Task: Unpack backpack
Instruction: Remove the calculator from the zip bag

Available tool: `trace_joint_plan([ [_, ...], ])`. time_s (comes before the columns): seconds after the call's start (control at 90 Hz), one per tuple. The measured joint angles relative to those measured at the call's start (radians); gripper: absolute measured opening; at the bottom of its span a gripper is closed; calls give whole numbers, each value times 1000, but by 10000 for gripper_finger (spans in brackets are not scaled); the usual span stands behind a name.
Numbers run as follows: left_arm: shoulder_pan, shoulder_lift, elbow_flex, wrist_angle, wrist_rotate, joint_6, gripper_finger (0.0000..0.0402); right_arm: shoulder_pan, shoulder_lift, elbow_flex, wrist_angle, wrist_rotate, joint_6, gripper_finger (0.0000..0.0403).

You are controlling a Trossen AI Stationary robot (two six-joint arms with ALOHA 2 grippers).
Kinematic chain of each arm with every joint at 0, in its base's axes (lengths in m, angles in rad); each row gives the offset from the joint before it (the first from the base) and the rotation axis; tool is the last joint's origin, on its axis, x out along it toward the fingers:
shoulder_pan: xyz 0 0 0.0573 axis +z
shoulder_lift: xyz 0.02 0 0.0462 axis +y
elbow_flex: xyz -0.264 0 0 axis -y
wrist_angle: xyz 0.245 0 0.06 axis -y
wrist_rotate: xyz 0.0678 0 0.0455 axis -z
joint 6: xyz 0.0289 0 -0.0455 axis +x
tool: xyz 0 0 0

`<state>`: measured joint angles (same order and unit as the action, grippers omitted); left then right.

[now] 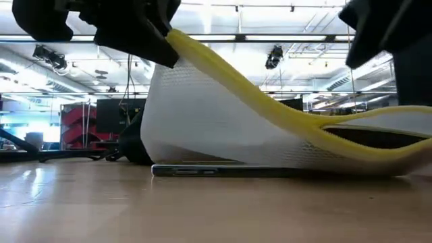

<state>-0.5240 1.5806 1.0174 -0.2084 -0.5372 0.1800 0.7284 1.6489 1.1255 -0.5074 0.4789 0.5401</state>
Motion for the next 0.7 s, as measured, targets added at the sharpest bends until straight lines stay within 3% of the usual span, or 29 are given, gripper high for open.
trace_joint_plan([
  [0.211, -3, -37, 60, -89, -73, -8, 152, 1, 1, -30, 31, 1, -12, 160],
  [0.422, -13, -43, 100, -115, -74, -7, 166, 1, 1, -119, 103, -5, 42, 160],
  [0.7, -49, 24, 92, 112, 46, 53, 167, 12, 2, -152, 151, -1, 51, 171],
])
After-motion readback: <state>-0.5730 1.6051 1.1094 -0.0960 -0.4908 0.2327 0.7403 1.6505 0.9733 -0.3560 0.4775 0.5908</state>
